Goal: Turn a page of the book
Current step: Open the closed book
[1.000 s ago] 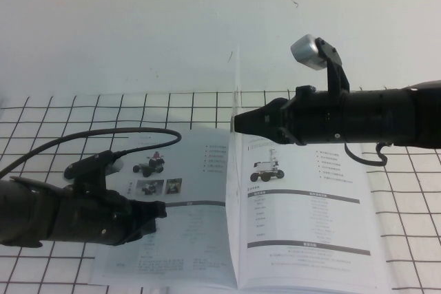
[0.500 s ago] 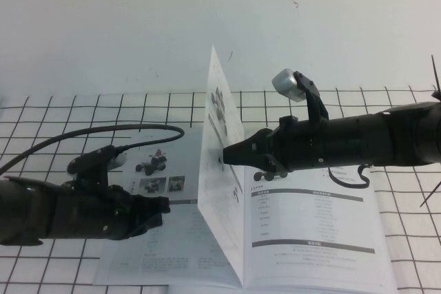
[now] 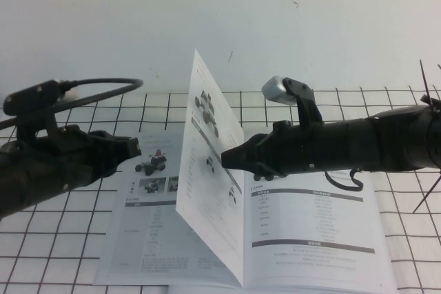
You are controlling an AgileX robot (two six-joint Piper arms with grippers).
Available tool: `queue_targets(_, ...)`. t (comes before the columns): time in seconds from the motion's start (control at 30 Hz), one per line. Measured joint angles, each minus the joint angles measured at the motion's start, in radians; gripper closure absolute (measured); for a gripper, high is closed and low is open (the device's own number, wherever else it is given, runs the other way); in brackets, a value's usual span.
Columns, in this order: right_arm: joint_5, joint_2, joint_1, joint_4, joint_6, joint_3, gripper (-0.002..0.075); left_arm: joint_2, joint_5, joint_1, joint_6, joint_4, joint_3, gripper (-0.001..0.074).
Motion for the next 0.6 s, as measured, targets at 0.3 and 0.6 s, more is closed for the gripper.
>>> queue_targets(0.3, -0.062, 0.079, 0.075, 0.009, -0.028, -0.036, 0.0727, -0.198, 0.009, 0.0, 0.002, -0.004, 0.002, 0.0737)
queue_targets(0.6, -0.068, 0.184, 0.1, 0.009, -0.028, -0.06, 0.0727, -0.228, 0.115, 0.0, 0.002, 0.002, 0.002, 0.0737)
